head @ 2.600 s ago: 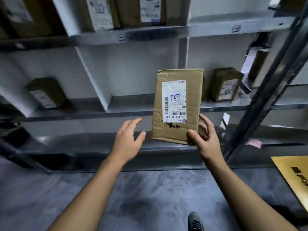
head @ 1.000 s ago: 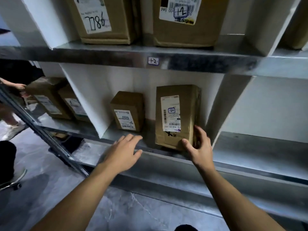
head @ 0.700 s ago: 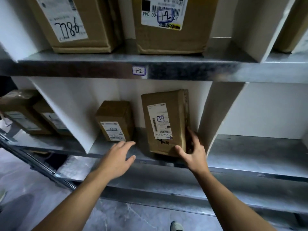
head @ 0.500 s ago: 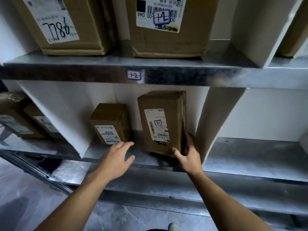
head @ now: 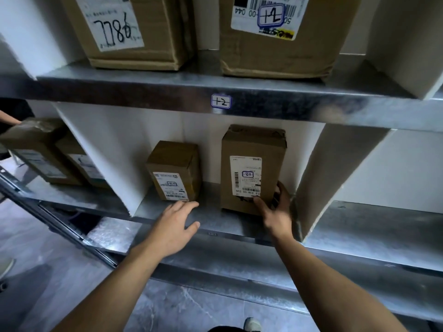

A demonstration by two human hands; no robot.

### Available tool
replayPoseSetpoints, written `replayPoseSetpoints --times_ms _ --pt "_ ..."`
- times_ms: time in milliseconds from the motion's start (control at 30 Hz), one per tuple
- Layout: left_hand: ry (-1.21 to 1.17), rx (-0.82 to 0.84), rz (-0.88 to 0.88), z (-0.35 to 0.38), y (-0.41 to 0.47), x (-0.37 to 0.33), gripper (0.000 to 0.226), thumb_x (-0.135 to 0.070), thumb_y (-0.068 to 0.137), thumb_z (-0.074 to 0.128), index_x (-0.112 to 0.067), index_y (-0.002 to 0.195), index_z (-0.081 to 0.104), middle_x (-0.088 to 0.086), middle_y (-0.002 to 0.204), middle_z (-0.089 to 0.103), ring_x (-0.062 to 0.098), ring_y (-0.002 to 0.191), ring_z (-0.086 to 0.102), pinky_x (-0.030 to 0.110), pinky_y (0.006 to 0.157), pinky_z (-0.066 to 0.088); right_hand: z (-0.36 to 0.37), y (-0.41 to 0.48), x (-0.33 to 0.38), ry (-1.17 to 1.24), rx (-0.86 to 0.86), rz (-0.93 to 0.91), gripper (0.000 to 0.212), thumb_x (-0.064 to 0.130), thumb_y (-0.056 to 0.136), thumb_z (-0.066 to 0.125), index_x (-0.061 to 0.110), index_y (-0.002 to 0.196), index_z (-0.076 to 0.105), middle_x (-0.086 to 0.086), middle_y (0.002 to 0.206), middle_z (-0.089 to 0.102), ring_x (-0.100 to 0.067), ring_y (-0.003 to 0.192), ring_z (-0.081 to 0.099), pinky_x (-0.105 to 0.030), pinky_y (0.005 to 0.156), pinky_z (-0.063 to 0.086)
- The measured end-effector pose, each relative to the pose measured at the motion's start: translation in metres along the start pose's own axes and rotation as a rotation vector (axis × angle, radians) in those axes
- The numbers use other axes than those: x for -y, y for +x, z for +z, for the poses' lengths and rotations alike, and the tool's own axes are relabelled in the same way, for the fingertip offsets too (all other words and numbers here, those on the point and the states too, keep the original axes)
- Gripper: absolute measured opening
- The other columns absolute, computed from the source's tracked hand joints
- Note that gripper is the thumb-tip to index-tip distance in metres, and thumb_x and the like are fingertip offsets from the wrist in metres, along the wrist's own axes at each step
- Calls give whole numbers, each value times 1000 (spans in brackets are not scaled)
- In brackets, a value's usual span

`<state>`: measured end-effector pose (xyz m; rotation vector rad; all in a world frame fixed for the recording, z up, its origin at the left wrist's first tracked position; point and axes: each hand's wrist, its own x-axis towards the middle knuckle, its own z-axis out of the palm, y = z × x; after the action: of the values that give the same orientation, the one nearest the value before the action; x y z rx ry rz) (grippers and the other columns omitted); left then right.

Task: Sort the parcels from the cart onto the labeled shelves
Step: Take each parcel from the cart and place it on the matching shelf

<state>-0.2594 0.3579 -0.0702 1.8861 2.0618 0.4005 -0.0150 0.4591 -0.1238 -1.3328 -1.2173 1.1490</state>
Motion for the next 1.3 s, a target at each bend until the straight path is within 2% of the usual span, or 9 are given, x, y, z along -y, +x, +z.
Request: replayPoseSetpoints --times_ms 167,300,467,667,800,1000,1100,1200,1300 --pt "-17 -8 -13 -6 -12 12 53 -41 96 54 -33 146 37 -8 148 41 17 135 38 38 109 37 5 1 2 -12 10 39 75 9 88 74 28 149 35 8 117 57 -12 110 55 -25 93 44" --pt "-12 -15 -3 -10 -19 18 53 -40 96 55 -32 146 38 -7 147 42 17 134 39 38 109 38 5 0 -2 -35 17 63 76 13 87 76 31 149 35 0 135 57 -17 120 55 -29 99 44" --pt "-18 -2 25 -10 -24 18 54 -40 96 55 -32 146 38 -8 147 41 16 134 38 37 109 37 0 -6 -2 -128 35 108 76 26 87 76 35 150 34 -3 146 54 -26 132 52 -39 108 43" --pt "-24 40 63 -1 -29 8 54 -39 96 55 -34 146 36 -9 148 39 15 134 38 37 108 39 -10 -22 7 -270 81 170 85 44 90 71 37 157 19 -3 154 45 -29 139 45 -45 117 35" --pt "-16 78 105 6 -28 -2 54 -38 96 55 -33 147 36 -8 148 40 15 135 37 36 108 38 -19 -42 3 -461 37 155 78 46 92 67 22 156 30 -8 155 44 -29 141 42 -43 117 35" --pt "94 78 194 16 -21 -33 52 -40 98 50 -34 147 34 -7 146 40 18 132 38 40 107 36 -48 -84 -3 -874 86 -131 54 46 98 56 18 144 49 -6 143 51 -25 127 52 -40 105 46" --pt "158 63 258 26 -19 -56 49 -40 98 48 -31 145 37 -4 145 43 20 128 41 39 104 38 -71 -99 -5 -1070 59 -254 47 42 98 56 13 134 57 -10 131 59 -33 116 57 -41 94 50" --pt "192 56 314 38 -15 -83 48 -40 98 47 -30 145 38 -3 144 45 21 126 42 39 103 37 -98 -110 -7 -1175 -1 -307 42 41 91 59 12 121 64 -12 116 65 -38 101 63 -43 80 53" --pt "218 60 392 54 -17 -116 48 -40 97 47 -30 144 39 -3 142 45 22 125 43 37 102 36 -130 -126 -6 -1282 -34 -295 38 43 87 65 17 114 64 -8 113 66 -35 101 63 -42 75 53"
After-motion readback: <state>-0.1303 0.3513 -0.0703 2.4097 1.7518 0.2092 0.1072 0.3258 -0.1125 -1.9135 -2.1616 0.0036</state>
